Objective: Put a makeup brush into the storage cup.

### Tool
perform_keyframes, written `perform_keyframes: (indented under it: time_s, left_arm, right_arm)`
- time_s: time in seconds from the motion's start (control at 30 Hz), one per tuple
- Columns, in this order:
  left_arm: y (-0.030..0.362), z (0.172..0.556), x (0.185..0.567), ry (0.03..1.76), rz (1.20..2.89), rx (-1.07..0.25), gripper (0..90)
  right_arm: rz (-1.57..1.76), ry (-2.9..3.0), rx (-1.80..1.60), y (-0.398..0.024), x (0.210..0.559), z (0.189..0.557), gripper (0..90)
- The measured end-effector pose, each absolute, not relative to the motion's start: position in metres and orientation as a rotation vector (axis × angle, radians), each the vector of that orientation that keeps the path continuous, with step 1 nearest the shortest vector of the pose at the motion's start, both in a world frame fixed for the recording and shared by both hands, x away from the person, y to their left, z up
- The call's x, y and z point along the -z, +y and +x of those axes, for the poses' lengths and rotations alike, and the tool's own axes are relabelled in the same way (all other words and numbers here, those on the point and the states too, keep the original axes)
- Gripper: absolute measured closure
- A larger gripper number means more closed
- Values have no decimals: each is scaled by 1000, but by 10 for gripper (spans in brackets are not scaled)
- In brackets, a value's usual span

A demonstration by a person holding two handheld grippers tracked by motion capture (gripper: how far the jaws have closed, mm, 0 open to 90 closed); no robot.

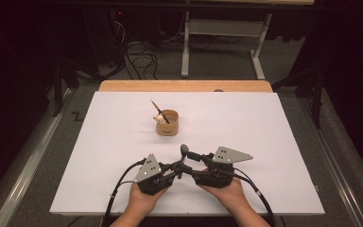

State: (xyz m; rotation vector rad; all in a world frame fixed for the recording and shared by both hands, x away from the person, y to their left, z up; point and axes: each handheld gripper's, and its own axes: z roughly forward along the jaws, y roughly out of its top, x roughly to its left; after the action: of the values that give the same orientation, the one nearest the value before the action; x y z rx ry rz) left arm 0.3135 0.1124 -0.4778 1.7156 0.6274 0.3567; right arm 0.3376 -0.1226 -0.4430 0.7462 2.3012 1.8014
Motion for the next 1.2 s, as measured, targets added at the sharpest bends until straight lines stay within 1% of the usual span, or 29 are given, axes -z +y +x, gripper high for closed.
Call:
perform_keyframes:
  time_s: [0.3,0.5,0.57,0.77,1.07,1.2]
  left_arm:
    - [122,317,478,657,1698,-377,793]
    - [128,318,477,673,1683,-387,793]
    - [131,319,476,678,1678,-391,793]
    - [138,320,475,692,1666,-404,793]
    - [144,320,472,700,1644,-412,793]
    - [146,320,471,703,1639,-417,794]
  right_arm:
    - [756,2294,-1782,-126,442,339,396]
    - [765,2275,-1770,-130,442,340,312]
    - [768,2273,-1750,-131,443,341,302]
    - [796,2267,-1698,-136,443,344,175]
    - [846,2247,-1653,-151,442,352,67]
    - [871,2240,-1635,-160,442,356,43]
